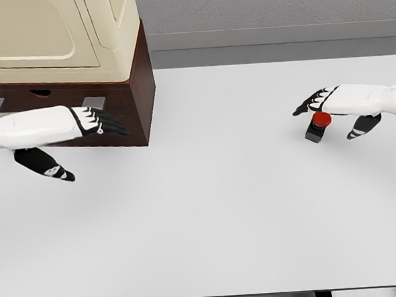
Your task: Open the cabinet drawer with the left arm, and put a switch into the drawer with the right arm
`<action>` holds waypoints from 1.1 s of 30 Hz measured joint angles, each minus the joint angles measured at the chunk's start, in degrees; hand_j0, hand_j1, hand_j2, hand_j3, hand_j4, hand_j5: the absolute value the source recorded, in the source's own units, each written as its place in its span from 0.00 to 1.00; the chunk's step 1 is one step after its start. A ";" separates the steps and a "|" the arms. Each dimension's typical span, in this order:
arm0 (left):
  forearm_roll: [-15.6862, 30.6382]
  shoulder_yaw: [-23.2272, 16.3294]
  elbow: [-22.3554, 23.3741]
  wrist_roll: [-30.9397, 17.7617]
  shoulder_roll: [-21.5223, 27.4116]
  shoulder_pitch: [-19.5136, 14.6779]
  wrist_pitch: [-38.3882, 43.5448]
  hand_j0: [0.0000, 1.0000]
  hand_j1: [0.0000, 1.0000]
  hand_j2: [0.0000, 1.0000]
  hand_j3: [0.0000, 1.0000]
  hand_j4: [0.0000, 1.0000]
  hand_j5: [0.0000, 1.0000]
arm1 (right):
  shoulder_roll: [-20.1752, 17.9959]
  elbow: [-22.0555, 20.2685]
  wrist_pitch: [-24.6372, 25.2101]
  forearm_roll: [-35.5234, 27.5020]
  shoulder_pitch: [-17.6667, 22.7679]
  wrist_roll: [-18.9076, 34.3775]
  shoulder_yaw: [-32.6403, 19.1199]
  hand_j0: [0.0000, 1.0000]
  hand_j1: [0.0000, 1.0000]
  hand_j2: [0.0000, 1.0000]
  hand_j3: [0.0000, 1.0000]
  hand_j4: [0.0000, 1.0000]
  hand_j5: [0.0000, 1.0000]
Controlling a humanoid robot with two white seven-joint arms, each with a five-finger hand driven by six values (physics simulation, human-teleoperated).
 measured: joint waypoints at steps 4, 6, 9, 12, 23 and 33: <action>-0.11 2.58 0.00 0.30 0.55 0.79 -0.01 1.00 1.00 1.00 1.00 1.00 1.00 | -0.01 0.22 0.00 -0.02 -0.35 0.00 -0.06 1.00 1.00 1.00 1.00 1.00 1.00; -0.10 6.42 0.00 0.50 1.60 1.40 0.00 1.00 1.00 1.00 1.00 1.00 1.00 | -0.02 0.56 0.00 -0.06 -0.53 0.00 -0.03 1.00 1.00 1.00 1.00 1.00 1.00; -0.02 9.51 0.00 0.51 1.82 4.28 -0.01 1.00 1.00 1.00 1.00 1.00 1.00 | -0.03 2.23 0.00 -0.05 -0.53 0.00 0.08 1.00 1.00 1.00 1.00 1.00 1.00; 0.27 11.15 0.00 0.31 1.93 5.73 0.00 1.00 1.00 1.00 1.00 1.00 1.00 | 0.26 4.18 0.01 -0.03 -0.88 0.00 0.38 1.00 1.00 1.00 1.00 1.00 1.00; 5.37 12.86 0.00 -12.45 2.77 5.37 1.77 1.00 1.00 1.00 1.00 1.00 1.00 | 4.32 6.95 0.84 0.21 -1.67 0.00 1.97 1.00 1.00 1.00 1.00 1.00 1.00; 15.00 15.72 0.03 -14.44 4.55 5.19 10.13 1.00 1.00 1.00 1.00 1.00 1.00 | 5.42 8.17 1.23 0.19 -1.67 0.00 2.64 0.88 0.88 0.88 0.88 0.88 0.88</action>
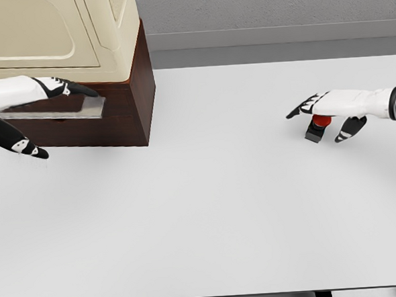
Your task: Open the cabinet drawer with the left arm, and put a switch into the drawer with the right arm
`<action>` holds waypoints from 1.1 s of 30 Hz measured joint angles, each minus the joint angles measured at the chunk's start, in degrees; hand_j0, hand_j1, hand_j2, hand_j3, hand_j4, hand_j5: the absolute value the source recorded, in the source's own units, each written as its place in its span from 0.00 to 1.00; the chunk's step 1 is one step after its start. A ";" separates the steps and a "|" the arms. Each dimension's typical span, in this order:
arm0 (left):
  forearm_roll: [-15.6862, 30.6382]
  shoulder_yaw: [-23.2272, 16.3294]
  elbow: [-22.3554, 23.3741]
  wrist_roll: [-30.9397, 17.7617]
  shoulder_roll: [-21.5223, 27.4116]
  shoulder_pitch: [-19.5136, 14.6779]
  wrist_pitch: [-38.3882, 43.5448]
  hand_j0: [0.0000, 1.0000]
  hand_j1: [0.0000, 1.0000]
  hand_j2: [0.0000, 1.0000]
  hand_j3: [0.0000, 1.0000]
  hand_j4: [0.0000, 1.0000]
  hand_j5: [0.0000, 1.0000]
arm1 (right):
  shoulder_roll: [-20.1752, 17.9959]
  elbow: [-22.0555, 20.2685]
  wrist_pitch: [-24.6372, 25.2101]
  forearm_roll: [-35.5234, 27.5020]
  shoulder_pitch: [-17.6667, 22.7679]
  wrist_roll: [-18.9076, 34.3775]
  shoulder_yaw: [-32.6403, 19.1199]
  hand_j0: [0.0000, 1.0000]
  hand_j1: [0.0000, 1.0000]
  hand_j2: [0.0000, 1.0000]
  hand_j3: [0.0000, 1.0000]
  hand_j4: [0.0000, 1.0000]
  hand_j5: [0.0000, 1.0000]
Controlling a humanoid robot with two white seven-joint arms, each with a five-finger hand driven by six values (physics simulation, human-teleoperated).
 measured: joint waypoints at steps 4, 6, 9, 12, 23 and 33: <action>-0.30 0.42 0.04 -4.32 0.04 -0.01 5.29 1.00 1.00 1.00 1.00 1.00 1.00 | 0.05 1.05 -0.32 0.04 0.00 0.00 0.01 0.80 0.80 0.80 0.80 0.80 0.80; -0.20 1.07 0.05 -5.32 0.05 0.08 6.30 1.00 1.00 1.00 1.00 1.00 1.00 | 0.06 1.33 -0.45 0.06 0.00 0.00 0.00 0.77 0.77 0.77 0.77 0.77 0.77; 0.23 1.55 0.05 -5.72 -0.05 0.52 8.07 1.00 1.00 1.00 1.00 1.00 1.00 | 0.06 1.51 -0.55 0.04 0.00 0.00 0.00 0.72 0.72 0.72 0.72 0.72 0.72; 0.40 1.78 0.06 -5.34 -0.47 0.96 12.56 1.00 1.00 1.00 1.00 1.00 1.00 | 0.05 1.59 -0.58 0.01 0.00 0.00 -0.02 0.70 0.70 0.70 0.70 0.70 0.70; 0.25 2.17 0.14 -4.74 -0.94 2.45 16.21 1.00 1.00 1.00 1.00 1.00 1.00 | -0.02 1.63 -0.66 -0.01 -0.26 -0.01 -0.04 0.59 0.59 0.59 0.59 0.59 0.59; 0.60 13.05 0.12 -4.71 -0.70 12.30 18.58 1.00 1.00 1.00 1.00 1.00 1.00 | -0.02 1.65 -0.70 -0.06 -0.26 -0.01 -0.02 0.50 0.50 0.50 0.50 0.50 0.50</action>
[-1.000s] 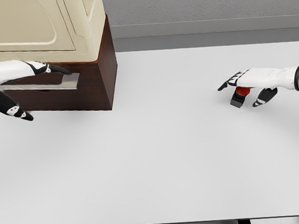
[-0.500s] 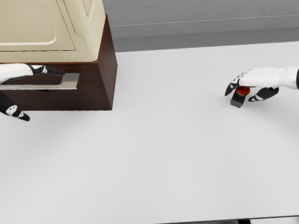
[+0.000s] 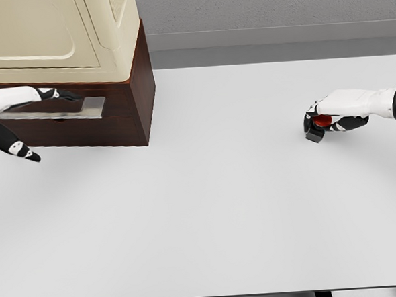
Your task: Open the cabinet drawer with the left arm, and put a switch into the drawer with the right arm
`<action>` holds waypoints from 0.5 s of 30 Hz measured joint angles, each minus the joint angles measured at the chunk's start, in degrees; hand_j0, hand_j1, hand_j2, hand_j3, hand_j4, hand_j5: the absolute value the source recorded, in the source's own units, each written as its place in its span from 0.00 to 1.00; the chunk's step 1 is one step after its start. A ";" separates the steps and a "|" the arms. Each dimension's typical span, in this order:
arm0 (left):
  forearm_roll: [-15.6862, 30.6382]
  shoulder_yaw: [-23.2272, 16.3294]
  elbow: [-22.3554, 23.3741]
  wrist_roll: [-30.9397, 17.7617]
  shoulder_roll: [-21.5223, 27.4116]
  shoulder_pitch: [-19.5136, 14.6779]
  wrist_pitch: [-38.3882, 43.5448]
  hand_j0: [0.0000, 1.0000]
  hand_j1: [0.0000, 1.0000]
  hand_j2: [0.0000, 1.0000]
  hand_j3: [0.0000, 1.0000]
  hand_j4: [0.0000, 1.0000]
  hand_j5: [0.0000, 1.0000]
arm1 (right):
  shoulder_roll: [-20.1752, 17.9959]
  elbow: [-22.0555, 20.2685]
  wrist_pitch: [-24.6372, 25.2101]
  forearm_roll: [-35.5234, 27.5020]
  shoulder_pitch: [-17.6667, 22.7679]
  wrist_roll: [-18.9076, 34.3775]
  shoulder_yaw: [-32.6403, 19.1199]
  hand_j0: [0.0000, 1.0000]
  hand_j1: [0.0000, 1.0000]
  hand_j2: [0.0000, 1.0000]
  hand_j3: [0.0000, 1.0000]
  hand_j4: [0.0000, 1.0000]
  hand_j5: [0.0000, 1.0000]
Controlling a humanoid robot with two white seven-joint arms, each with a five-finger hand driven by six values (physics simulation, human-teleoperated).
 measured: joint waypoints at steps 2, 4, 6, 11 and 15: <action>-0.21 0.37 0.01 -0.04 -0.01 0.34 0.16 1.00 1.00 1.00 1.00 1.00 1.00 | 0.00 -0.02 -0.20 0.02 -0.09 0.00 0.01 0.48 0.48 0.48 0.48 0.48 0.48; -0.32 0.56 0.02 -0.03 -0.02 1.31 0.25 1.00 1.00 1.00 1.00 1.00 1.00 | 0.00 -0.09 -0.37 0.02 -0.18 0.01 -0.02 0.48 0.48 0.48 0.48 0.48 0.48; -0.40 0.68 0.02 -0.01 -0.02 1.75 0.33 1.00 1.00 1.00 1.00 1.00 1.00 | 0.00 -0.25 -0.45 0.05 -0.62 0.01 -0.03 0.48 0.48 0.48 0.48 0.48 0.48; -0.50 0.84 0.05 0.00 -0.05 2.91 1.22 1.00 1.00 1.00 1.00 1.00 1.00 | 0.03 -0.84 -0.53 0.01 -2.02 0.01 -0.05 0.48 0.48 0.48 0.48 0.48 0.48; -0.63 0.92 0.16 0.00 0.17 3.08 1.93 1.00 1.00 1.00 1.00 1.00 1.00 | -0.10 -3.06 -0.55 -0.01 -2.11 0.01 -0.03 0.48 0.48 0.48 0.48 0.48 0.48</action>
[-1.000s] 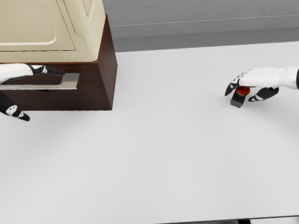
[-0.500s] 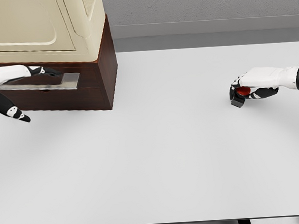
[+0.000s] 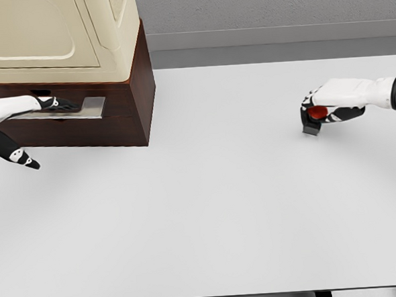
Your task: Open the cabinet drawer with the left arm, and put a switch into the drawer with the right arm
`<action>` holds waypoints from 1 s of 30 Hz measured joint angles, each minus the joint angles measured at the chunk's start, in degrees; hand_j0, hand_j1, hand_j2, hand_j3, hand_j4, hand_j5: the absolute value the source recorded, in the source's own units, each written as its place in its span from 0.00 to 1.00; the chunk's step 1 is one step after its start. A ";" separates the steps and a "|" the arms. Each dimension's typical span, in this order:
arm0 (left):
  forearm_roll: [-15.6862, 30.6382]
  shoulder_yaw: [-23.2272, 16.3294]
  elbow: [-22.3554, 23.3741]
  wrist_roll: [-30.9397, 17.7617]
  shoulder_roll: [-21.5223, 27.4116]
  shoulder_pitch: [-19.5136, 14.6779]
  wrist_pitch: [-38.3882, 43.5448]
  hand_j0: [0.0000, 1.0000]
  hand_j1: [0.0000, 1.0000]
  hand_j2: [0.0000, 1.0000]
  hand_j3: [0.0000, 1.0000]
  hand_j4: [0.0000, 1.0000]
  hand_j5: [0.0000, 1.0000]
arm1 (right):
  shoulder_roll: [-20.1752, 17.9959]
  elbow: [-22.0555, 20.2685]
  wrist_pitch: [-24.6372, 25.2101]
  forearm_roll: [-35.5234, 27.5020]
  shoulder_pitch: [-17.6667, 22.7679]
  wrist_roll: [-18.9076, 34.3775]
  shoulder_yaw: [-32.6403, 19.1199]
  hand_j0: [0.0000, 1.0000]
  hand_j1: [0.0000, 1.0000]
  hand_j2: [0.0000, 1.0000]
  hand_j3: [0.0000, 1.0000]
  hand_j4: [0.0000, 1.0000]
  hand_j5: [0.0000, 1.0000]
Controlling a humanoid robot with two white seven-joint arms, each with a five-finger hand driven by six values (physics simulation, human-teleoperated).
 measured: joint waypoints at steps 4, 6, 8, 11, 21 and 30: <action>1.15 0.44 -0.11 0.14 0.27 0.79 0.29 1.00 1.00 1.00 1.00 1.00 1.00 | -0.40 -3.89 -0.01 -0.06 0.00 0.00 0.03 0.48 0.48 0.48 0.48 0.48 0.48; 1.62 0.61 -0.18 0.21 0.40 1.14 0.30 1.00 1.00 1.00 1.00 1.00 1.00 | -0.79 -6.18 -0.01 -0.12 -0.09 0.01 0.04 0.47 0.47 0.47 0.47 0.47 0.47; 2.13 0.68 -0.27 0.11 0.60 1.41 0.26 1.00 1.00 1.00 1.00 1.00 1.00 | -1.24 -8.26 -0.01 -0.15 -0.09 0.01 0.05 0.47 0.47 0.47 0.47 0.47 0.47; 3.01 0.87 -0.40 0.08 0.86 2.00 0.17 1.00 1.00 1.00 1.00 1.00 1.00 | -1.56 -11.04 -0.02 -0.15 -0.61 0.02 0.06 0.48 0.48 0.48 0.48 0.48 0.48; 5.78 0.72 -0.82 -1.91 1.93 2.90 -0.22 1.00 1.00 1.00 1.00 1.00 1.00 | -1.42 -16.82 -0.01 -0.28 -2.90 0.01 1.97 0.48 0.48 0.48 0.48 0.48 0.48; 9.63 1.30 -1.22 -6.43 3.65 3.08 -0.18 1.00 1.00 1.00 1.00 1.00 1.00 | 1.93 -17.50 -0.01 -1.44 -6.59 0.01 4.60 0.48 0.48 0.48 0.48 0.48 0.48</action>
